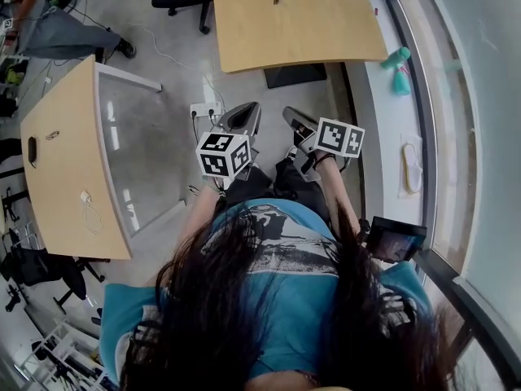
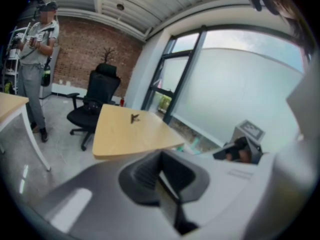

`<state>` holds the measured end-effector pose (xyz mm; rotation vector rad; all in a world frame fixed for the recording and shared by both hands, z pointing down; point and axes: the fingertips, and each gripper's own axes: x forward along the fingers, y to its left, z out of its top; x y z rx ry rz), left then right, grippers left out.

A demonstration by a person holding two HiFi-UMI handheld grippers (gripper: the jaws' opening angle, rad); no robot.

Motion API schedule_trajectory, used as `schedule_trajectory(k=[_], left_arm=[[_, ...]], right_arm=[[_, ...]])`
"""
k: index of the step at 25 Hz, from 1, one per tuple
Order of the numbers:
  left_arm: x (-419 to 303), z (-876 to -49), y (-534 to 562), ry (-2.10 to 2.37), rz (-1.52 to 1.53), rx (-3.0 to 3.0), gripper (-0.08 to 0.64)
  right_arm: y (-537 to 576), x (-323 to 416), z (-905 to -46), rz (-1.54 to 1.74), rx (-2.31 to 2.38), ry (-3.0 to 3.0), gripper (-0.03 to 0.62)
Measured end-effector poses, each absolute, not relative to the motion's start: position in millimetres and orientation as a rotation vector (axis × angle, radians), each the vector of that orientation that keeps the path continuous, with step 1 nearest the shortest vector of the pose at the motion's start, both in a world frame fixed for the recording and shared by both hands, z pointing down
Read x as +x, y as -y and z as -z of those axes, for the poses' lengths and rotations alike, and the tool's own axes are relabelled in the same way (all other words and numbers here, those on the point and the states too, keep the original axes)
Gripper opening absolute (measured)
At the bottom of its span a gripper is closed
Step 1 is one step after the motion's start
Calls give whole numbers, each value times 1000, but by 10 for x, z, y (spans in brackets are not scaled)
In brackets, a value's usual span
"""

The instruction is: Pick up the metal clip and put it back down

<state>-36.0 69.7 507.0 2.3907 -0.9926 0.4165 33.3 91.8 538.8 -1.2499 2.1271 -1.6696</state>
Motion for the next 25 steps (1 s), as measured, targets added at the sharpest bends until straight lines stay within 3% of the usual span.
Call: schedule_trajectory(k=[14, 25], left_arm=[[-1171, -4900, -974, 841, -346, 2471, 2], [-1157, -4879, -1278, 725, -329, 2497, 2]], right_arm=[[-1377, -532, -5171, 1565, -1407, -2041, 14], [-1771, -571, -5103, 1513, -1499, -1999, 14]])
